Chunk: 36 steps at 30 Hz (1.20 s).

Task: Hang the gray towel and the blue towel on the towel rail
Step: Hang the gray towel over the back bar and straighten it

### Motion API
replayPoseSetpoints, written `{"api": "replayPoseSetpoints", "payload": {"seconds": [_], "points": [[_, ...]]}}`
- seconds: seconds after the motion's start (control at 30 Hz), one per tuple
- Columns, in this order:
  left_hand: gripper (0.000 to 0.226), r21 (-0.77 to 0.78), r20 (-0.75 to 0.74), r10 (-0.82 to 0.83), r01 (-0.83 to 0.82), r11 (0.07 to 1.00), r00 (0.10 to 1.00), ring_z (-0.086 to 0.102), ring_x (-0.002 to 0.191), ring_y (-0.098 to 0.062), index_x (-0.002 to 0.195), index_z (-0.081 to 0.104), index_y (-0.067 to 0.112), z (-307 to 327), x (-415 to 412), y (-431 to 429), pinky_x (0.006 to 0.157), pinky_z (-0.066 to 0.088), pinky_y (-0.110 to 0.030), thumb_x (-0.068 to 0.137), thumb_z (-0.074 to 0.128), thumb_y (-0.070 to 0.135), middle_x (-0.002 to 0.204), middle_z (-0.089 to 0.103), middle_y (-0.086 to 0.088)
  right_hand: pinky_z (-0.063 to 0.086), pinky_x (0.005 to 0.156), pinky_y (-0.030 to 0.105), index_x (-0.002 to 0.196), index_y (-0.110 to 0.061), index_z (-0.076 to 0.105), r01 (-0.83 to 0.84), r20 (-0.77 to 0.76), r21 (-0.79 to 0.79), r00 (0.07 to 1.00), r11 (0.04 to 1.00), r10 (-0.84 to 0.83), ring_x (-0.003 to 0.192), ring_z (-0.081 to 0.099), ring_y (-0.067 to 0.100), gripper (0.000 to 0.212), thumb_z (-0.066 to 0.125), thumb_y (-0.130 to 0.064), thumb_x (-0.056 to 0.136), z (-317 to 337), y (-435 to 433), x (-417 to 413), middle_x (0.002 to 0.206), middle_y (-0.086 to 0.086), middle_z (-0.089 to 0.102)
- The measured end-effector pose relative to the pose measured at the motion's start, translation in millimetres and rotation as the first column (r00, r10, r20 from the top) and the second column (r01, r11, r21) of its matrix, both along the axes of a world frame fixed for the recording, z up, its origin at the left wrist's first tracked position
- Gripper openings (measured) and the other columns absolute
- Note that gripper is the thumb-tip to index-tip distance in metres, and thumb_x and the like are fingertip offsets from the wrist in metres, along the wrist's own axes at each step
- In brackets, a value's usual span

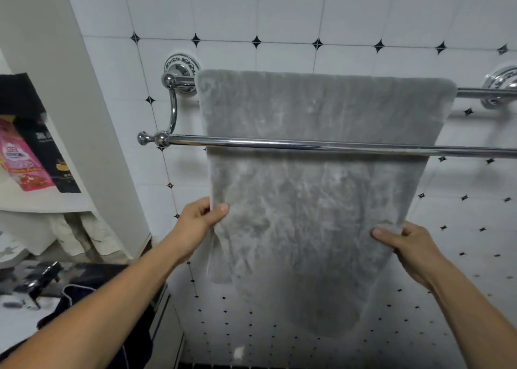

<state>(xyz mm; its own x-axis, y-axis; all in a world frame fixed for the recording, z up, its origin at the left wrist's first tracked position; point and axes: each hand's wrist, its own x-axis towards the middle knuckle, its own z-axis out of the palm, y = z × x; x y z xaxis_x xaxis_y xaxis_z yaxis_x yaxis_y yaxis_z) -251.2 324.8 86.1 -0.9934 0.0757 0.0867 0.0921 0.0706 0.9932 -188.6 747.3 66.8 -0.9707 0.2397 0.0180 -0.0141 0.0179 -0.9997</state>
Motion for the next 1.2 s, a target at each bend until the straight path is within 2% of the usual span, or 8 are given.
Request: {"api": "replayPoseSetpoints", "payload": {"seconds": [0.1,0.23,0.37,0.5,0.6,0.7,0.97,1.2], "points": [[0.028,-0.123,-0.024,-0.06,0.057,0.991,0.998,0.061,0.091,-0.025,0.097,0.069,0.0,-24,8,8,0.096,0.048,-0.048,0.083,0.075,0.023,0.099,0.063,-0.015,0.06,0.065,0.029,0.089,-0.019,0.08,-0.103,0.11,0.083,0.989,0.991,0.094,0.086,0.074,0.024,0.038,0.092,-0.021,0.053,-31,-13,5,0.096,0.006,0.078],[0.014,-0.192,-0.106,-0.012,-0.009,0.981,0.994,0.052,0.101,-0.009,0.082,0.075,0.014,-35,0,15,0.09,0.041,-0.02,0.073,0.084,0.019,0.112,0.048,0.0,0.058,0.083,0.045,0.106,-0.02,0.074,-0.197,0.282,0.113,0.946,0.974,0.158,0.094,0.072,0.024,0.051,0.092,-0.015,0.058,-67,-20,7,0.104,0.002,0.077],[0.045,-0.251,0.007,-0.037,0.037,0.967,0.999,0.047,0.103,0.004,0.107,0.069,0.002,-54,-7,18,0.076,0.041,-0.003,0.068,0.087,0.015,0.12,0.042,0.008,0.058,0.079,0.041,0.1,-0.012,0.072,-0.193,0.404,0.163,0.908,0.968,0.113,0.094,0.069,0.026,0.041,0.086,-0.004,0.063,-100,-29,15,0.103,0.006,0.075],[0.056,-0.221,0.114,-0.057,0.081,0.972,0.992,0.054,0.096,0.005,0.118,0.056,-0.008,-78,-11,17,0.069,0.052,-0.01,0.072,0.083,0.009,0.109,0.05,0.017,0.057,0.06,0.022,0.089,-0.017,0.075,-0.159,0.418,0.123,0.904,0.98,0.094,0.08,0.074,0.014,0.024,0.086,-0.012,0.068,-122,-34,32,0.098,0.003,0.078],[0.008,-0.183,0.13,-0.029,0.053,0.982,0.991,0.059,0.105,-0.012,0.082,0.07,0.0,-84,-7,11,0.07,0.049,-0.013,0.076,0.075,0.004,0.114,0.056,0.001,0.059,0.062,0.027,0.1,-0.008,0.075,-0.06,0.399,-0.014,0.915,0.998,0.061,0.084,0.075,0.023,0.04,0.083,-0.028,0.067,-129,-26,49,0.099,0.009,0.077],[0.021,-0.074,0.126,0.037,-0.027,0.997,0.991,0.058,0.107,-0.017,0.051,0.067,0.012,-91,-8,8,0.074,0.046,-0.021,0.07,0.072,0.004,0.118,0.054,-0.002,0.06,0.066,0.037,0.104,-0.001,0.072,0.079,0.376,-0.164,0.927,0.983,-0.012,0.089,0.073,0.033,0.042,0.074,-0.033,0.077,-130,-14,58,0.101,0.017,0.076],[0.02,0.228,0.296,-0.011,-0.06,0.972,0.955,0.066,0.085,-0.038,0.083,0.069,0.001,-104,2,34,0.077,0.053,-0.039,0.071,0.064,0.015,0.086,0.074,-0.014,0.057,0.051,0.03,0.098,-0.005,0.066,0.246,0.402,-0.159,0.901,0.956,-0.165,0.07,0.074,0.03,0.042,0.057,-0.046,0.093,-120,-5,47,0.077,0.012,0.077],[0.026,0.197,0.292,-0.138,0.082,0.977,0.946,0.075,0.085,-0.024,0.092,0.077,0.009,-130,54,73,0.066,0.059,-0.025,0.076,0.078,0.03,0.094,0.078,-0.01,0.042,0.094,0.051,0.109,0.001,0.072,0.047,0.532,-0.268,0.84,0.962,0.108,0.112,0.058,0.052,0.067,0.084,-0.047,0.064,-120,13,50,0.119,0.03,0.065]]}}
